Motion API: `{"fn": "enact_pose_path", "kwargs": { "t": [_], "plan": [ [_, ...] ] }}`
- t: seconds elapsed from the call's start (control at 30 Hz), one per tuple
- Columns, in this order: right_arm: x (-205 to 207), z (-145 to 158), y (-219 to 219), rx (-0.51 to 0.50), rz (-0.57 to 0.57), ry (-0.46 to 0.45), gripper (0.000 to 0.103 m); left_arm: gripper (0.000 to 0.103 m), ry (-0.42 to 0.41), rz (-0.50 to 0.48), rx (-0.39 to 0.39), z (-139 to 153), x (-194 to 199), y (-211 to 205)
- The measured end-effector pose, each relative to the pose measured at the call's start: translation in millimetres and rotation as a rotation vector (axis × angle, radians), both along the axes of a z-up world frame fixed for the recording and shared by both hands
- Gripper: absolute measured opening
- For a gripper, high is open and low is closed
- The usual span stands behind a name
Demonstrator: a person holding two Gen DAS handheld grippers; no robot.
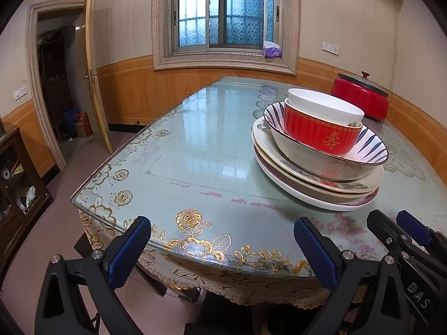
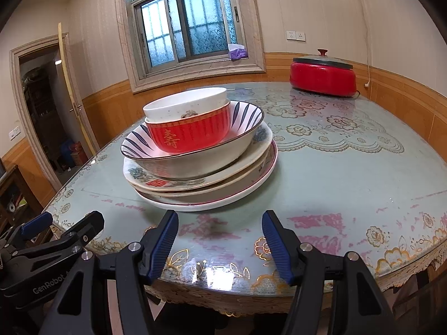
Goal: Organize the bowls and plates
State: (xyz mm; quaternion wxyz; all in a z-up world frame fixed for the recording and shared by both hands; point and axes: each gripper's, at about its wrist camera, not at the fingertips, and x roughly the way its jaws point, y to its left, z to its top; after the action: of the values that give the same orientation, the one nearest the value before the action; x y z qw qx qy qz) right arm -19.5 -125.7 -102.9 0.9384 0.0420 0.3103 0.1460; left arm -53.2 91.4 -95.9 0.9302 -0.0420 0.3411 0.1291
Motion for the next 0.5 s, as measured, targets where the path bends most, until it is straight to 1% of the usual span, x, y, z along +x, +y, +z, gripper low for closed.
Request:
{"fn": "enact_pose_path", "kwargs": {
  "t": [0.5],
  "plan": [
    [0.8, 0.3, -1.3, -0.005, -0.011, -0.003, 0.063, 0.103, 0.012, -0.021, 0.010, -0.4, 2.2, -6.3]
  ]
}}
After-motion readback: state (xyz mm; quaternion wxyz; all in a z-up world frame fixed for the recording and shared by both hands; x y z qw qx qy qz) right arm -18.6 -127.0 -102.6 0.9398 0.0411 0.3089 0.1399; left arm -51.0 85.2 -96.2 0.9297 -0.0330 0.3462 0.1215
